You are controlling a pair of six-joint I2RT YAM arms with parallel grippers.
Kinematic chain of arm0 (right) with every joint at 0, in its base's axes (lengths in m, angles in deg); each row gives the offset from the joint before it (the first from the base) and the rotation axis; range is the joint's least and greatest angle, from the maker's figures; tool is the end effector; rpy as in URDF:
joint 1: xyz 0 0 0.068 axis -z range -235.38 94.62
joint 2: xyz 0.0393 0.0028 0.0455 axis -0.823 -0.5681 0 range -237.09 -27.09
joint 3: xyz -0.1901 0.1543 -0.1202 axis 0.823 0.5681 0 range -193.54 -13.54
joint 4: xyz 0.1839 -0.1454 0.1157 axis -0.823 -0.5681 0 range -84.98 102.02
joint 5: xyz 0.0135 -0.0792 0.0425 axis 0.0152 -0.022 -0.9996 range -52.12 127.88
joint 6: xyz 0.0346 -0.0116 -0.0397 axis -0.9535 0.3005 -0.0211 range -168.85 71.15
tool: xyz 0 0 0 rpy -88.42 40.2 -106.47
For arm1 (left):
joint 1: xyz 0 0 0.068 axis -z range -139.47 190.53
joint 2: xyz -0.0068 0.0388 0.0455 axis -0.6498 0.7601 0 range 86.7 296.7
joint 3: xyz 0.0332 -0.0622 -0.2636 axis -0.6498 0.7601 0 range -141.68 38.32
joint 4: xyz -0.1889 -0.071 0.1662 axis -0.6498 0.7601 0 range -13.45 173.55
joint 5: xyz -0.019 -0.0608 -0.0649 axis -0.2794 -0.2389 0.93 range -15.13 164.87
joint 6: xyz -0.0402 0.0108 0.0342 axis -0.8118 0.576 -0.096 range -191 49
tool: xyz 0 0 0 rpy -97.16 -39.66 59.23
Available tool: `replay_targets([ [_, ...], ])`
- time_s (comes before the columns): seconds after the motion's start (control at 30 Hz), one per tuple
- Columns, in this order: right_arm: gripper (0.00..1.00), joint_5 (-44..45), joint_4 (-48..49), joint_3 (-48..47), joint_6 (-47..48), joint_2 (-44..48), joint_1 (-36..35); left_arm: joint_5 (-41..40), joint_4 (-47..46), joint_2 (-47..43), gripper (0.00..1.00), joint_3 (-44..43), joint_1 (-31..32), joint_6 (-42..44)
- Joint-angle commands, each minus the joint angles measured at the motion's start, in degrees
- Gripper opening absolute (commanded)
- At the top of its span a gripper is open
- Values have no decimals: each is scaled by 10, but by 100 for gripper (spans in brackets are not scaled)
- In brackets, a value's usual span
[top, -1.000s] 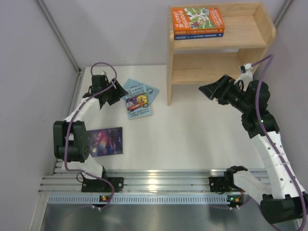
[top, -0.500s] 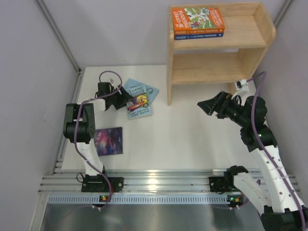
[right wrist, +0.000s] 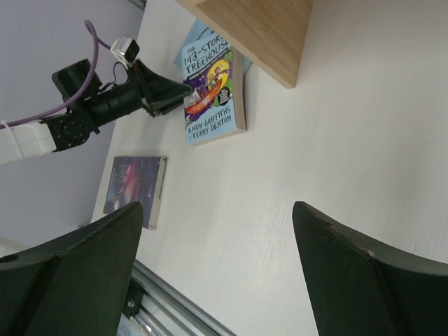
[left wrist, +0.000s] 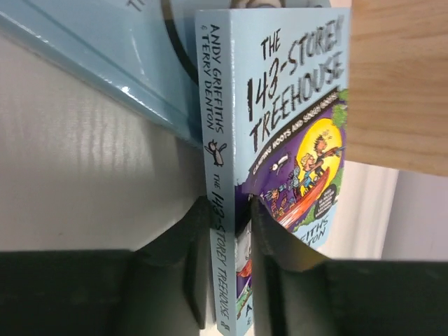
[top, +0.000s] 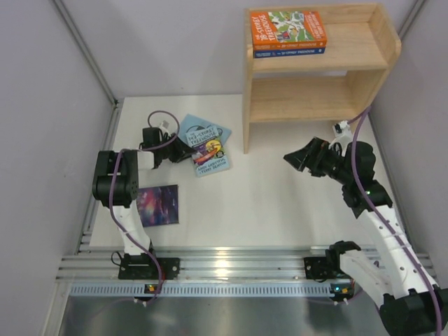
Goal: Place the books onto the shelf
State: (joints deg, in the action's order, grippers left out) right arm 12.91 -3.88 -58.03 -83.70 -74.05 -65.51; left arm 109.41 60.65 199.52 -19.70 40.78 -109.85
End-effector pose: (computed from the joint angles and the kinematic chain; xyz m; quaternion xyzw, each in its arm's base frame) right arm 0.1825 0.0479 0.3223 0.0459 0.8004 0.3805 0.4608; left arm 0.3930 -0.0220 0.1264 -0.1638 0.8554 -0.3903 0.2985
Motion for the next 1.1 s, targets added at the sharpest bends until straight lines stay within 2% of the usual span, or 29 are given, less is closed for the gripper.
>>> replay_targets([
  [0.0,87,8,35,19,-7,3,-12,18,5,9,21,19,1,1],
  [0.07,86,25,35,41,-16,10,-15,15,50,7,6,13,2,-2],
  [0.17,86,68,7,66,-60,2,-18,21,95,1,0,-3,1,-1],
  [0.37,90,113,60,152,-159,24,-53,53,27,-74,0,81,1,-74],
  [0.53,93,177,148,186,-232,9,-128,77,-65,-125,0,194,1,-152],
  [0.73,95,224,253,208,-304,-88,-232,104,-140,-198,0,307,6,-219],
  [0.9,94,234,293,187,-394,-158,-275,103,-277,-264,0,396,15,-357],
  [1.0,94,271,318,191,-454,-180,-312,89,-238,-304,0,397,33,-367],
  [1.07,94,325,315,195,-485,-186,-341,42,-199,-345,0,397,61,-350],
])
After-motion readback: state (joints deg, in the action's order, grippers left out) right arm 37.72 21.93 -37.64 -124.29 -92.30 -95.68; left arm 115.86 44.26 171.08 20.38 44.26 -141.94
